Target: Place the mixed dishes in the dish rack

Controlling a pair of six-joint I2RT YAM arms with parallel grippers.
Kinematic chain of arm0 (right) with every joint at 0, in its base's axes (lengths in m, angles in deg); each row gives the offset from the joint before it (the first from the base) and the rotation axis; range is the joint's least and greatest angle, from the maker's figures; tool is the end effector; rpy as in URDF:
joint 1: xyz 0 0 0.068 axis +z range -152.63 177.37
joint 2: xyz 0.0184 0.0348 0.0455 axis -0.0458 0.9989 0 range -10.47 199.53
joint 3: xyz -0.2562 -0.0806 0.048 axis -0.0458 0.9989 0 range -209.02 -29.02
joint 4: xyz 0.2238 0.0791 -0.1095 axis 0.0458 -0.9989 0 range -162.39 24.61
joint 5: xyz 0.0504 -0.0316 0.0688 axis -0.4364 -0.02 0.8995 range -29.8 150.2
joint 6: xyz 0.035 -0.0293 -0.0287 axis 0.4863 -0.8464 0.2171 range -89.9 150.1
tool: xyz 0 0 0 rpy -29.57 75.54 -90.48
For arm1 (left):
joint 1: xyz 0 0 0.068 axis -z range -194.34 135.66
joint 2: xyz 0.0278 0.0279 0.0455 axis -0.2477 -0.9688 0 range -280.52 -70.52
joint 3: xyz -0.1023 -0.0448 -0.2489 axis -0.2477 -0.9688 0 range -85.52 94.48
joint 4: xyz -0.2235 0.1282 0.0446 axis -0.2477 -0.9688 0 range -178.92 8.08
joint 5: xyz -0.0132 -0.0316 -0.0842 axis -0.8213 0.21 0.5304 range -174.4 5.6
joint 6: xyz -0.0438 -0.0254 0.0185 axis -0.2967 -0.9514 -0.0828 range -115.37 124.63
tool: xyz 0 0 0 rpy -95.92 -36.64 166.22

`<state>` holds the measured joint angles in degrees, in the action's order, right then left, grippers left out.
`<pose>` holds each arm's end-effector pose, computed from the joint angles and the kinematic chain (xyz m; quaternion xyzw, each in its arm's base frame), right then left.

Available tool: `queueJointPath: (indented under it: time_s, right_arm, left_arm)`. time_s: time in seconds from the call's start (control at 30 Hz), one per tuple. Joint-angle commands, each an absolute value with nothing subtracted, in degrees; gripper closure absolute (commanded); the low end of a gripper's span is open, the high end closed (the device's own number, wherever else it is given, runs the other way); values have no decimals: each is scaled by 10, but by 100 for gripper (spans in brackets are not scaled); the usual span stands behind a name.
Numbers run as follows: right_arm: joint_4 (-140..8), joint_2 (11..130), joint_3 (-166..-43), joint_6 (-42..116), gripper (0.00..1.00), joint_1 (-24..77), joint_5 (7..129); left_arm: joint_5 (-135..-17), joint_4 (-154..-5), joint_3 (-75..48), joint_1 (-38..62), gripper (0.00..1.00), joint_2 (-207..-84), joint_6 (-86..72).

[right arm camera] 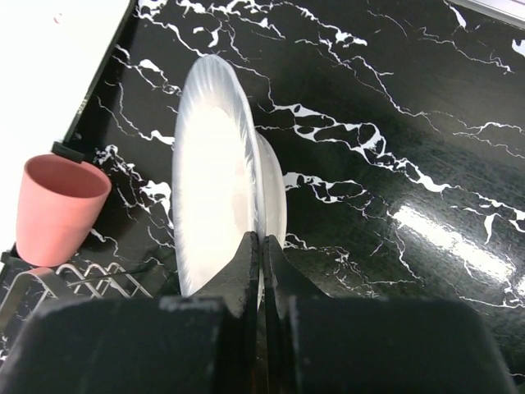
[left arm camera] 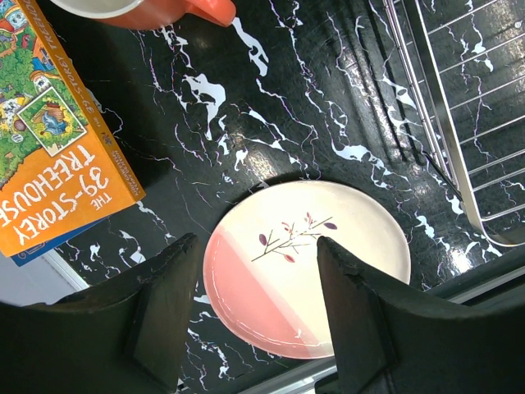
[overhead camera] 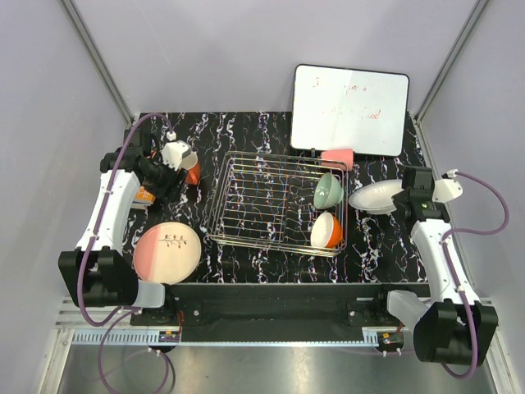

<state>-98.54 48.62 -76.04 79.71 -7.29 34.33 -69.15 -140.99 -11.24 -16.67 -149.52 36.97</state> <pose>0.2092 -0.0326 0.2722 0.4869 0.7630 -0.0493 0.4223 0.2668 0.0016 0.3151 0.2790 0.9246 -0.0564 0.2531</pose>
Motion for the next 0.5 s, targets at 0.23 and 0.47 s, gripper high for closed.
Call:
queueJointPath:
  time_s: [0.23, 0.47]
  right_arm:
    - [-978, 550, -732, 863, 100, -74, 310]
    - [-905, 638, -703, 901, 100, -112, 387]
  left_arm:
    - [-680, -1404, -106, -170, 38, -1487, 372]
    - [-692, -1405, -117, -171, 38, -1478, 379]
